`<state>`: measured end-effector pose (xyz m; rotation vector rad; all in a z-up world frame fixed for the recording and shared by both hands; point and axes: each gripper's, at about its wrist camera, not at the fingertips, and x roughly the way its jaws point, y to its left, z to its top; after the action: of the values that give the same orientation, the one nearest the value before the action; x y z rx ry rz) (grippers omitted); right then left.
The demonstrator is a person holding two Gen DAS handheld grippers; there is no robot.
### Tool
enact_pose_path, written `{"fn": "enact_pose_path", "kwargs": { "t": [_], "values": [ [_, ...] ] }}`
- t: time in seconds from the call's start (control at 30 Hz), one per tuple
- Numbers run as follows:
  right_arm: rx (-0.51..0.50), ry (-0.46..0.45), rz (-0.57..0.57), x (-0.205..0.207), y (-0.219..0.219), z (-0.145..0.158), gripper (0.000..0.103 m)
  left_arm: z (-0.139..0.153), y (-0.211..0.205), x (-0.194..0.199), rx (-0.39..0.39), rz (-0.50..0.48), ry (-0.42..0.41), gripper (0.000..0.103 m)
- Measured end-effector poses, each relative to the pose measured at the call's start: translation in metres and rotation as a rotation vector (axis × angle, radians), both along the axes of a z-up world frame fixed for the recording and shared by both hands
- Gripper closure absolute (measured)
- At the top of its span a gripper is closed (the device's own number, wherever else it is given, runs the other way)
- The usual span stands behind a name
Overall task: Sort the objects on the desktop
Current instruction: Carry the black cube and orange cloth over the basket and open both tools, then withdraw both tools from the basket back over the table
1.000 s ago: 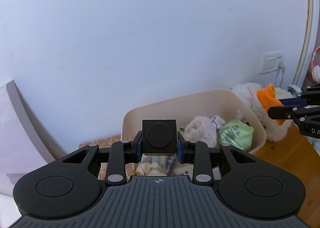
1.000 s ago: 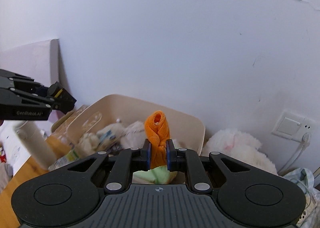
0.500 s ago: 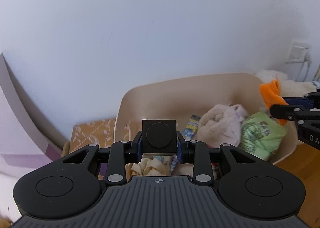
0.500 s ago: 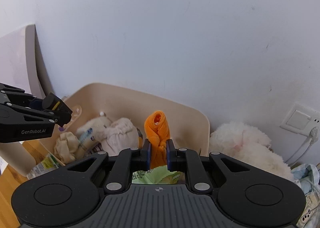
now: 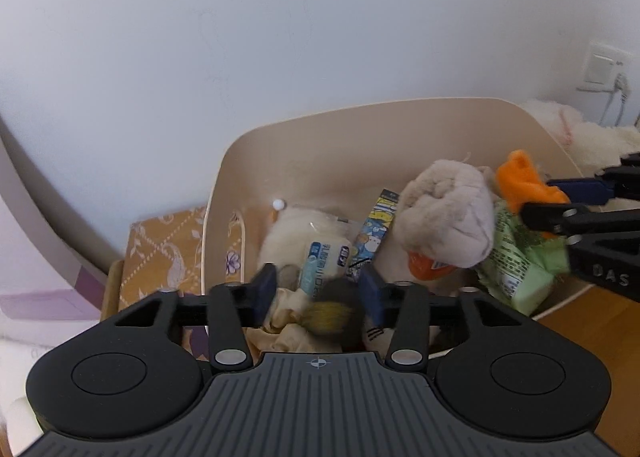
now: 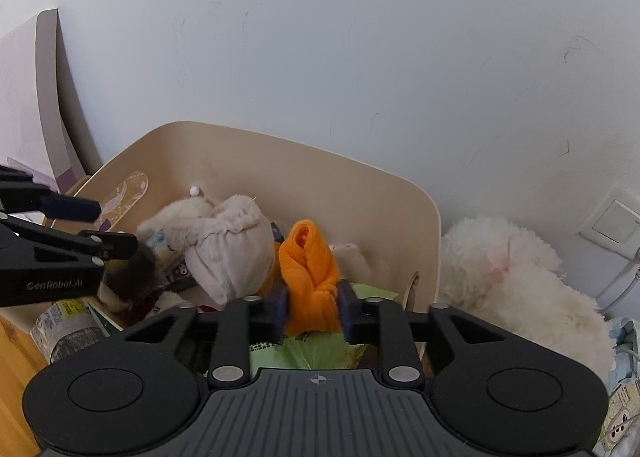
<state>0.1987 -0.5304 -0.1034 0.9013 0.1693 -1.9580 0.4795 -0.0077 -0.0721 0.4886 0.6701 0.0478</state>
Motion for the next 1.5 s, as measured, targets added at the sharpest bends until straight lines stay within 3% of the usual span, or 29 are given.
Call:
{"fn": "enact_pose_path", "kwargs": {
  "t": [0.07,0.3,0.37,0.53,0.63,0.8,1.0,1.23,1.5],
  "values": [
    [0.002,0.015,-0.007,0.002,0.003,0.000,0.057,0.000,-0.006,-0.004,0.021,-0.024,-0.021,0.039],
    [-0.034,0.000,-0.016,0.006,0.014,0.005,0.022,0.007,-0.004,-0.010,0.007,-0.024,-0.017,0.035],
    [-0.055,-0.004,-0.026,0.008,0.020,0.008,0.022,0.010,0.002,-0.014,-0.003,-0.020,-0.028,0.035],
    [-0.084,0.044,-0.042,0.022,0.043,0.020,0.004,0.019,0.011,-0.037,-0.008,-0.031,-0.045,0.034],
    [-0.106,0.063,-0.039,0.034,0.056,0.024,0.000,0.022,0.021,-0.052,-0.018,-0.043,-0.042,0.034],
    [-0.129,0.043,-0.036,0.047,0.071,0.021,0.000,0.020,0.038,-0.078,-0.066,-0.070,-0.040,0.033],
    [-0.092,0.003,-0.025,0.073,0.078,0.001,0.000,0.006,0.047,-0.103,-0.046,-0.071,0.011,0.033],
    [-0.028,-0.054,-0.020,0.094,0.071,-0.030,0.000,-0.015,0.056,-0.109,-0.042,-0.029,0.065,0.032],
    [-0.002,-0.092,-0.047,0.094,0.063,-0.044,0.000,-0.034,0.063,-0.100,-0.080,0.032,0.138,0.031]
  ]
}}
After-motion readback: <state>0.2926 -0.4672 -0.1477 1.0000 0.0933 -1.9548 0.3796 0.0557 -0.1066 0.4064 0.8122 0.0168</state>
